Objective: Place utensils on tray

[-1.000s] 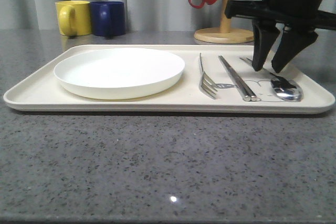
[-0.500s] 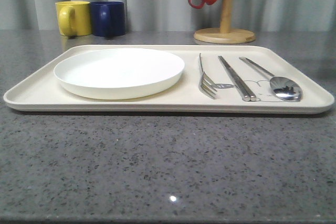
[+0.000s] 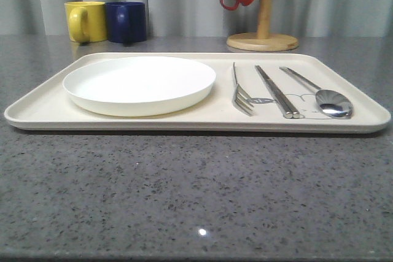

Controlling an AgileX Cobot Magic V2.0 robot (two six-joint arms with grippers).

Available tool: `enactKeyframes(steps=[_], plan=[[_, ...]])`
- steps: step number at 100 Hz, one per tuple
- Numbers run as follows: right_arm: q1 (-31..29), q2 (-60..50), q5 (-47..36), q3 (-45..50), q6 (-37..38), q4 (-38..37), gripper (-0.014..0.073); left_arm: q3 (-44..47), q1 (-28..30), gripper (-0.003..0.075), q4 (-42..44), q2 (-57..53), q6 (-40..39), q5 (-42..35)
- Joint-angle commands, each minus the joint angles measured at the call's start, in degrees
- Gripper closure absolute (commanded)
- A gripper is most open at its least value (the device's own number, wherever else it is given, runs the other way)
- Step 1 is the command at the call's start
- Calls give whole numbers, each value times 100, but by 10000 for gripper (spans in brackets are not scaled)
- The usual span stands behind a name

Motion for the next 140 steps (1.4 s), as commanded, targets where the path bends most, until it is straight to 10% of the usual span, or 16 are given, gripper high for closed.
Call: enactKeyframes(steps=[1, 36, 62, 140], plan=[[-32, -554, -668, 287, -24, -114, 314, -165, -33, 738, -37, 31, -51, -399], [-32, -1998, -1533, 1372, -24, -240, 340, -165, -33, 738, -37, 31, -51, -399], [-32, -2113, -1606, 1442, -24, -303, 676, -165, -33, 738, -37, 31, -51, -399], [-32, -2113, -1550, 1442, -24, -298, 671, -165, -33, 738, -37, 31, -51, -399]])
